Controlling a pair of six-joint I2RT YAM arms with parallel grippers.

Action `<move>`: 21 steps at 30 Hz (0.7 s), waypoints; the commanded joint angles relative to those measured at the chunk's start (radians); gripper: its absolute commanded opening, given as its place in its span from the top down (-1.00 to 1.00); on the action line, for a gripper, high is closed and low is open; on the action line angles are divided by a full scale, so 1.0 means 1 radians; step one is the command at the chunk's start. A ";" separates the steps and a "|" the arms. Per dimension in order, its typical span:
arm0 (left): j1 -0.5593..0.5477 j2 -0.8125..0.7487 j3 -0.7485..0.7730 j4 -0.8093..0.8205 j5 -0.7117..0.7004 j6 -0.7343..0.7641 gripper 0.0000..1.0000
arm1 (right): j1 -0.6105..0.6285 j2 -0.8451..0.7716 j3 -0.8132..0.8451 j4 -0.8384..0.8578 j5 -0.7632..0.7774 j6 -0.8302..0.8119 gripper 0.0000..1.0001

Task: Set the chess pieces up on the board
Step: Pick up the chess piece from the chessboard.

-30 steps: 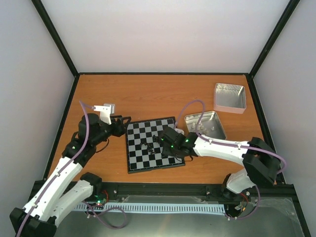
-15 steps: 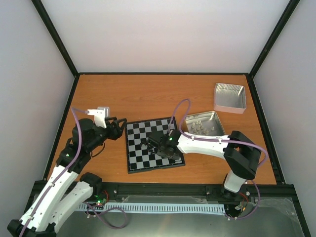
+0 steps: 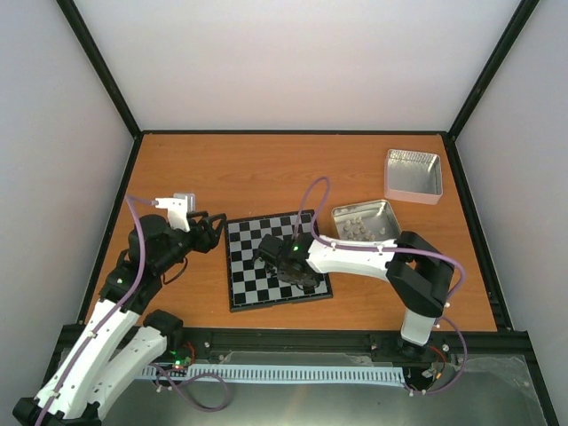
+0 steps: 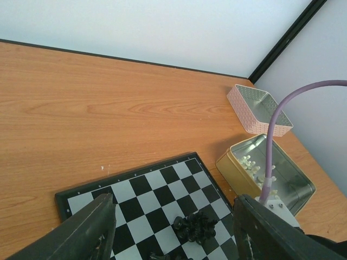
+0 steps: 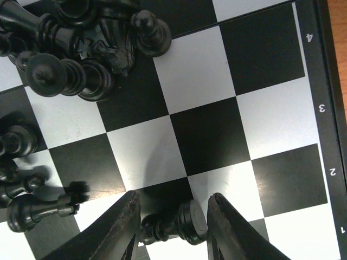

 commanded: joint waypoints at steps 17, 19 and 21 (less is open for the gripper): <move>-0.008 0.005 0.008 -0.005 -0.004 0.009 -0.21 | 0.008 0.036 -0.007 -0.001 -0.057 -0.080 0.48; -0.008 0.007 0.008 -0.003 -0.004 0.007 -0.22 | 0.007 0.036 -0.007 0.007 -0.060 -0.083 0.58; -0.008 0.008 0.007 -0.003 -0.003 0.006 -0.22 | 0.007 0.035 -0.009 0.019 -0.063 -0.088 0.64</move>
